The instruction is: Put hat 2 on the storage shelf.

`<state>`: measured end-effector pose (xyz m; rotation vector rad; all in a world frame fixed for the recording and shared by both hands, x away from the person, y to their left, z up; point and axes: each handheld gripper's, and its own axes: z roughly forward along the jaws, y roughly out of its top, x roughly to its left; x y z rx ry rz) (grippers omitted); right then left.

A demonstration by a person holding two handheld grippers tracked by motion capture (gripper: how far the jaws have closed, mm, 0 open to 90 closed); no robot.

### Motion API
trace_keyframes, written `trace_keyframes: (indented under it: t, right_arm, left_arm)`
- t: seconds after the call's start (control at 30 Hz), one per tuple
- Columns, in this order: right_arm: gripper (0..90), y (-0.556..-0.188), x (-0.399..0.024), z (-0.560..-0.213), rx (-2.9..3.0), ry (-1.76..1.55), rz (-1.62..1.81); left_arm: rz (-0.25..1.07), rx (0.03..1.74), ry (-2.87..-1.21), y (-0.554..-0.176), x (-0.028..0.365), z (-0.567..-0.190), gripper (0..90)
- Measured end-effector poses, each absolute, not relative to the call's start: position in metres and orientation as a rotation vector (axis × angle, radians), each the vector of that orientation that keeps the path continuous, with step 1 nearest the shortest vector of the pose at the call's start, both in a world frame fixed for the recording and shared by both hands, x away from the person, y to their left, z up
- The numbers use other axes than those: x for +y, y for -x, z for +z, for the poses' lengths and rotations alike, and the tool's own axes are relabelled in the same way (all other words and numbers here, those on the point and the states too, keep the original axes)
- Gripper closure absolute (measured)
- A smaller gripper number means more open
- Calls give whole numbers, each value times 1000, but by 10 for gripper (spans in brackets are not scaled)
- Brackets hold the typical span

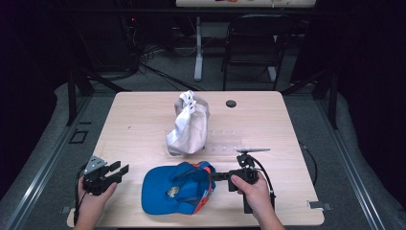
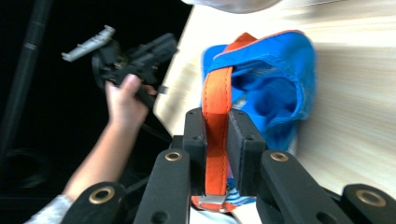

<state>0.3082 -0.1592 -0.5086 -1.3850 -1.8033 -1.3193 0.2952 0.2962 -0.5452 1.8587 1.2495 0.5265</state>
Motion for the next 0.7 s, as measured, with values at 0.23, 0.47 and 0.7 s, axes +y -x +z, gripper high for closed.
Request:
trace_keyframes:
  t: [0.23, 0.47, 0.7]
  right_arm:
    - [789, -315, -159, -503, -1630, 1313, -1350]
    - [790, -320, -160, -471, -1590, 1311, -1336]
    - [791, -327, -161, -429, -1569, 1320, -1357]
  left_arm:
    - [534, 1255, -1858, -295, 296, -546, 590]
    - [535, 1254, -1864, -295, 297, -545, 572]
    - [532, 1255, -1855, -297, 299, -547, 552]
